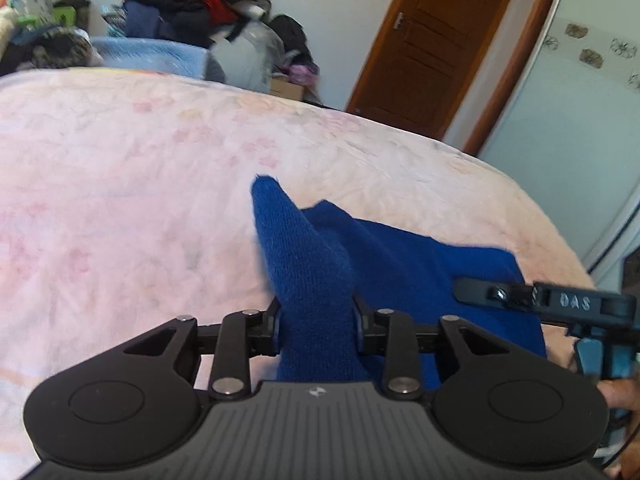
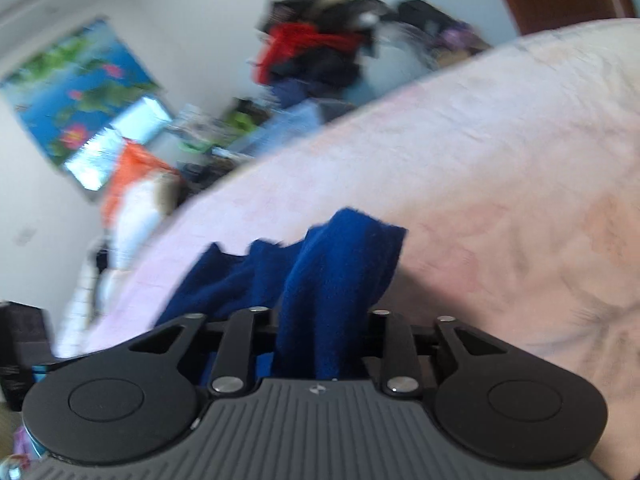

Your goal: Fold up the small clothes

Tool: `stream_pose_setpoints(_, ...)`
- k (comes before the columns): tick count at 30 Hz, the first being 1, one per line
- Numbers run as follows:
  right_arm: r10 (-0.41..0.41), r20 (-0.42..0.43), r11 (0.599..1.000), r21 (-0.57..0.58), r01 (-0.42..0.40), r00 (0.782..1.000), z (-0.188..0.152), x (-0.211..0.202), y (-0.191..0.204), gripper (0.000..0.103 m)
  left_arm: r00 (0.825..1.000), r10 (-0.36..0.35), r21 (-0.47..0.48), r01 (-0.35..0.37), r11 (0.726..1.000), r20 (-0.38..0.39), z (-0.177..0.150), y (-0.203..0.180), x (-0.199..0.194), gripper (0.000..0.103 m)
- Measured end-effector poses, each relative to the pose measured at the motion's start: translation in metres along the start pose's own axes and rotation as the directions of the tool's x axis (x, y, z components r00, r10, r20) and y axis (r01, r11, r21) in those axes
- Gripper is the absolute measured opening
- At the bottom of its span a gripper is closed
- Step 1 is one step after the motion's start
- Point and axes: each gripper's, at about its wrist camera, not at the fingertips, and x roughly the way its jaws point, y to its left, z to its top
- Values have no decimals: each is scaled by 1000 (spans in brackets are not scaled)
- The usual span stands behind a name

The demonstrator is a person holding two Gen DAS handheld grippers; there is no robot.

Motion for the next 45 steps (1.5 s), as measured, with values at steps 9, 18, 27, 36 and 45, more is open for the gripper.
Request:
stream_pose_setpoints(9, -92, 60, 975, -196, 102, 994, -50, -74, 37, 77, 987, 152, 79, -156, 985, 53, -31, -17, -73, 75)
stream_pose_setpoints(18, -207, 46, 952, -221, 212, 977, -87, -100, 46, 85, 977, 209, 181, -200, 963, -29, -96, -30, -97, 81)
stream_pose_setpoints(27, -304, 52, 903, -303, 305, 951, -128, -113, 72, 89, 969, 244, 157, -236, 959, -37, -109, -41, -105, 81)
stream_pose_setpoints(36, -381, 43, 861, -349, 371, 924, -152, -113, 88, 102, 964, 258, 119, -249, 961, -59, -120, -51, -116, 81)
stream_pose_setpoints(45, -309, 67, 895, -317, 314, 949, -162, -149, 114, 103, 959, 274, 141, -263, 954, -66, -134, -63, -129, 82)
